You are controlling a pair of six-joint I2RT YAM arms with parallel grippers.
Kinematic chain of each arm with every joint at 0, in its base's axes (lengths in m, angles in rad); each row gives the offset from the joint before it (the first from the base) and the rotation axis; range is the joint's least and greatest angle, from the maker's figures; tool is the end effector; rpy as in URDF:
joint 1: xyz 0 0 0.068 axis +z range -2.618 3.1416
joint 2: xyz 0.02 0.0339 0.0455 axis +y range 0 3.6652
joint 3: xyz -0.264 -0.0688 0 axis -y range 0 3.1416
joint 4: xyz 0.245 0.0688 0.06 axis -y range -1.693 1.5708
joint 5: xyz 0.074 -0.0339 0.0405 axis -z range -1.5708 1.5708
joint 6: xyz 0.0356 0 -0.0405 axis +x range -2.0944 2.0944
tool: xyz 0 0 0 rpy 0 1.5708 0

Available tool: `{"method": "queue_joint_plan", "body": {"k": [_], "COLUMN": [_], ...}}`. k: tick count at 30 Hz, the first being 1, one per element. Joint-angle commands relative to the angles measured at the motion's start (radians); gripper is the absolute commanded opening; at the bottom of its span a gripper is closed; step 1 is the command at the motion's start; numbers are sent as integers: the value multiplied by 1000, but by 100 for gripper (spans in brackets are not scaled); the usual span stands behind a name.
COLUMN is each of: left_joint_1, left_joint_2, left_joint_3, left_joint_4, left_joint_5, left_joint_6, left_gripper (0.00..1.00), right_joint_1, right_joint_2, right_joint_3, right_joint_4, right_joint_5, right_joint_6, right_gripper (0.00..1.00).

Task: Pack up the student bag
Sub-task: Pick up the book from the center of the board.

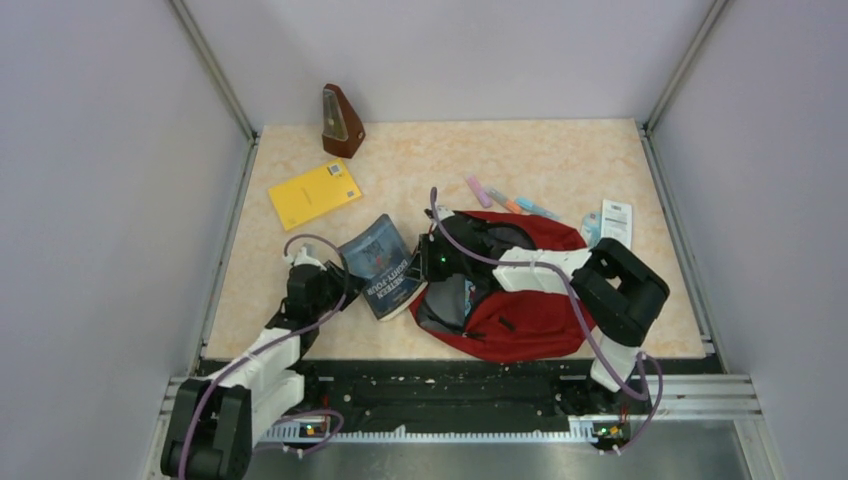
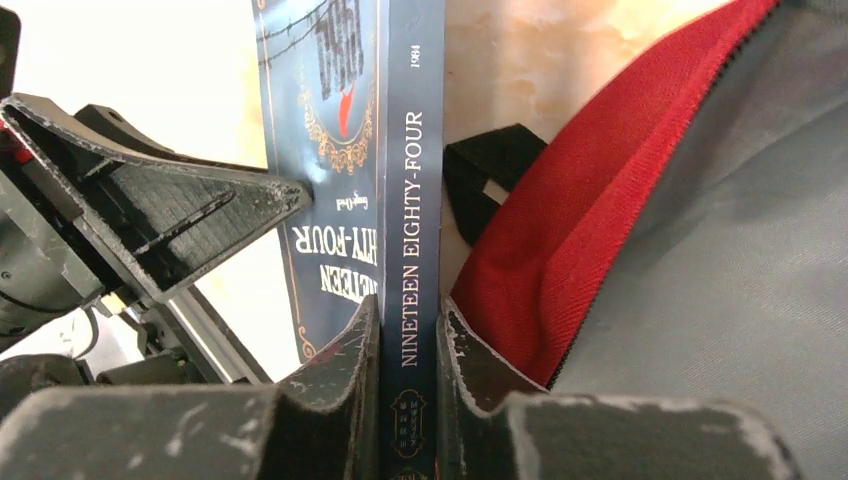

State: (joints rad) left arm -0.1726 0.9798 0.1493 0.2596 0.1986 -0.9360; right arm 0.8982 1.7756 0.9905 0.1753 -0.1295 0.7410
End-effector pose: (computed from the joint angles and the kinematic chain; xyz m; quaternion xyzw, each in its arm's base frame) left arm 0.1703 -0.0368 0.1335 -0.2812 0.8281 -0.3251 0.3598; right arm 0.2325 0.2993 0.1786 -0.0993 0.8798 0.3763 0.2729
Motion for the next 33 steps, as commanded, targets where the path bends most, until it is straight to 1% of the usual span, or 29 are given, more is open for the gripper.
{"method": "queue_joint_plan", "body": {"k": [1,3,5,7,10,12,15,20,26,29,33], "left_joint_1": [-13,-13,-13,-13,-13,-13,-13,-13,-14,-14,-15], "left_joint_2": [-149,-236,-338,-421,-526,-569,-581,-523,-467,-456,-456], "left_joint_3": [79,123,167,196,220,237,256,254,262,278,294], "left_joint_4": [-41,-122,-178,-193,-164,-132,-65,152,359,408,427], "left_joint_5": [88,74,69,77,122,158,234,399,507,555,589], "left_joint_6": [59,96,128,141,132,117,82,-17,-77,-89,-96], "left_gripper": [42,59,70,77,83,85,86,89,91,92,92], "right_joint_1": [17,15,10,6,3,2,3,3,4,4,5], "right_joint_2": [-141,-233,-327,-414,-530,-594,-666,-722,-743,-746,-751], "right_joint_3": [58,28,-12,-48,-79,-99,-124,-137,-135,-129,-131], "right_joint_4": [125,147,184,212,232,261,329,428,495,532,611], "right_joint_5": [-34,-18,-10,0,8,1,-38,-143,-234,-292,-349], "right_joint_6": [-75,-107,-143,-172,-200,-204,-192,-163,-155,-147,-117], "right_gripper": [0,0,0,0,0,0,0,0,0,0,0]}}
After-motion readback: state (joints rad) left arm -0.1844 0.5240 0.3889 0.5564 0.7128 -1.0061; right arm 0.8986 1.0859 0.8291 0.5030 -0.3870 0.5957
